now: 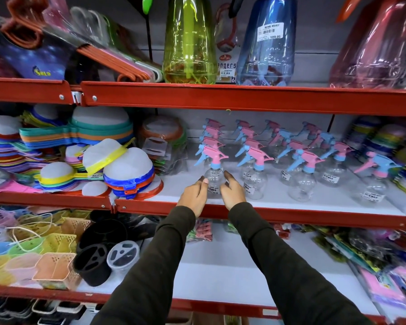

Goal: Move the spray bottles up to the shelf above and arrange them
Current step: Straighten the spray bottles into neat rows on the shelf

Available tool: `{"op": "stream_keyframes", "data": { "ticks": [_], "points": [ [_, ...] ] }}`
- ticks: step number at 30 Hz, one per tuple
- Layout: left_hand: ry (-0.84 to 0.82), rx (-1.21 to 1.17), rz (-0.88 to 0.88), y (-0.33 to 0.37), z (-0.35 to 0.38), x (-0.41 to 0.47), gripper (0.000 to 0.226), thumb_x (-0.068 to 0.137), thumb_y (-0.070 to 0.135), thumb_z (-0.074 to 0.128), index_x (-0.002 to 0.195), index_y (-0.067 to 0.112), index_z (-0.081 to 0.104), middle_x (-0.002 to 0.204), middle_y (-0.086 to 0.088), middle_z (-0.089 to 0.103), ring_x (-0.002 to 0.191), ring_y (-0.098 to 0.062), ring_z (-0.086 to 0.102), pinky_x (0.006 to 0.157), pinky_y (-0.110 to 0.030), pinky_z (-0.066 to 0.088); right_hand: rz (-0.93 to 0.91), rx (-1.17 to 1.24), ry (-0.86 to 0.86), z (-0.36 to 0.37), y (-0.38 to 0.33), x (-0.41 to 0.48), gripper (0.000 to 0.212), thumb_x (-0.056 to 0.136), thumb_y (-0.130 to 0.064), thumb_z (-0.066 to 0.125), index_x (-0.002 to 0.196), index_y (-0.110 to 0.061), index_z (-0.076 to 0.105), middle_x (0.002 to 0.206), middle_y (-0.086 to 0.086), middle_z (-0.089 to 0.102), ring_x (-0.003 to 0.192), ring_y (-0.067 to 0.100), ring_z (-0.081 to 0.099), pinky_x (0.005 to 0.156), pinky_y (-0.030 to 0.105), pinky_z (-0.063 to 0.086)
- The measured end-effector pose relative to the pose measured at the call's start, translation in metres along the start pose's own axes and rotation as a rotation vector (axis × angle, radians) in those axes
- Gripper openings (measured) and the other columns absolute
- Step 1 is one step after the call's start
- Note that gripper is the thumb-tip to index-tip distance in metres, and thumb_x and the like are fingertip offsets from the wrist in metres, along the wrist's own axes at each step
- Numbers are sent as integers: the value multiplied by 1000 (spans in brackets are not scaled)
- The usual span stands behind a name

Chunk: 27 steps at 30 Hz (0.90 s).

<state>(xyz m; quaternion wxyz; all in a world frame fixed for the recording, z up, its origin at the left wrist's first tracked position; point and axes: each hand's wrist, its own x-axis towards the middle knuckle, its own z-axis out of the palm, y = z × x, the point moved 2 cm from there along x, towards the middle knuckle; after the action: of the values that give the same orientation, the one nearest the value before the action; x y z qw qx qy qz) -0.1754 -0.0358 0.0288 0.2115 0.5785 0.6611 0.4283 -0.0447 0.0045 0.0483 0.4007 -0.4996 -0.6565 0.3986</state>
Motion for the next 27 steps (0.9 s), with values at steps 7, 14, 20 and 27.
{"op": "stream_keyframes", "data": {
  "ticks": [7,14,20,27],
  "points": [
    [226,33,82,1,8,-17,59,103,52,27,151,19,38,153,-6,47,139,-22,45,108,-23,28,-79,125,130,-14,11,-16,50,96,-5,43,145,-16,44,151,5,45,139,21,43,113,30,34],
    [254,-120,276,40,57,-39,51,103,42,31,134,14,60,134,-5,62,126,-16,54,109,-32,41,-139,208,473,-65,37,-33,44,94,1,45,134,-15,55,129,4,44,111,14,50,101,23,39],
    [-9,-268,14,78,104,-14,75,97,62,24,158,19,24,165,-4,25,151,-18,23,116,-25,13,42,169,288,-108,53,-10,51,99,-8,40,150,-13,36,156,10,30,140,25,39,113,29,29],
    [-97,-247,-119,83,113,9,67,102,60,18,152,21,38,159,-8,38,146,-25,36,106,-24,22,71,134,46,-116,57,3,52,101,-12,37,153,-13,32,160,7,33,145,24,35,120,33,27]
  ]
}}
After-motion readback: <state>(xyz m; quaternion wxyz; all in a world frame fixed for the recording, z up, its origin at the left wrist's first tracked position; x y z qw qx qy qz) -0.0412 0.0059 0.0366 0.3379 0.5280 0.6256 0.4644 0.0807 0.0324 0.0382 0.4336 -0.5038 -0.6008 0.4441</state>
